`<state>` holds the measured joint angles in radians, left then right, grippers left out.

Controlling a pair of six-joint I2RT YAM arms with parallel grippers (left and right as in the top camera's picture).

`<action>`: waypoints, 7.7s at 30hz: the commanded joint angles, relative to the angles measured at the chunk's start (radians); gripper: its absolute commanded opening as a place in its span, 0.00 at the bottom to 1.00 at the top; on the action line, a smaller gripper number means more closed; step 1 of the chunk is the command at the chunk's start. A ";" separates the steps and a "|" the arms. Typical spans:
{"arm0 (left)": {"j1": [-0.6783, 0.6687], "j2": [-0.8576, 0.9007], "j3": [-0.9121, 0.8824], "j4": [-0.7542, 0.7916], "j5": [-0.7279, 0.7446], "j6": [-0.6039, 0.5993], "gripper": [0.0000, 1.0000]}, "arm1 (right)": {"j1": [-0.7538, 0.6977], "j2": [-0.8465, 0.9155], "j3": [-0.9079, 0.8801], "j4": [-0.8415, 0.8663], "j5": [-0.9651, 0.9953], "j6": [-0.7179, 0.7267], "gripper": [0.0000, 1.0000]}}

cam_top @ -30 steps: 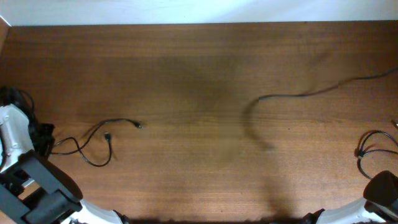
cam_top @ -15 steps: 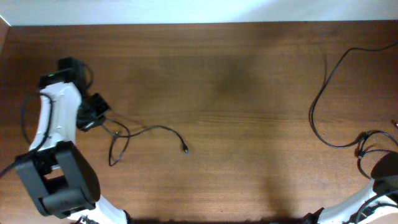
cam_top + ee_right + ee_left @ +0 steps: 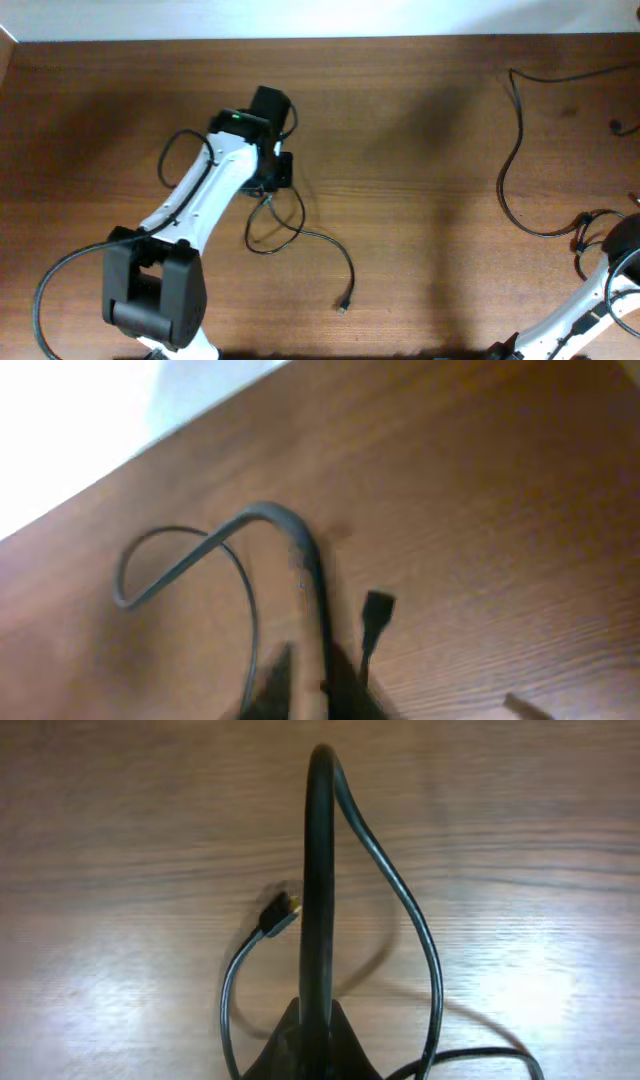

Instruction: Untangle cables

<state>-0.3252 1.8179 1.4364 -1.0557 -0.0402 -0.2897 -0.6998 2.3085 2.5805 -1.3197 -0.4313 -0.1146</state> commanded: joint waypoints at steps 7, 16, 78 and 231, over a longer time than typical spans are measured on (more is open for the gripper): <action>-0.067 0.008 0.004 0.016 0.004 0.014 0.00 | -0.007 0.026 -0.045 -0.092 -0.003 0.000 0.99; -0.067 0.008 0.004 0.017 0.025 0.014 0.00 | -0.004 0.026 -0.051 -0.379 -0.035 -0.091 0.99; -0.120 0.007 0.135 0.047 0.187 0.248 0.99 | 0.436 -0.056 -0.050 0.270 0.057 0.187 0.04; 0.230 -1.813 -1.427 0.974 0.081 0.370 0.99 | 0.882 -0.467 -0.056 -0.378 0.328 0.029 0.99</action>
<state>-0.1001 0.0139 0.0132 -0.0788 0.0372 0.0643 0.1776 1.8614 2.5240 -1.6924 -0.1123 -0.0860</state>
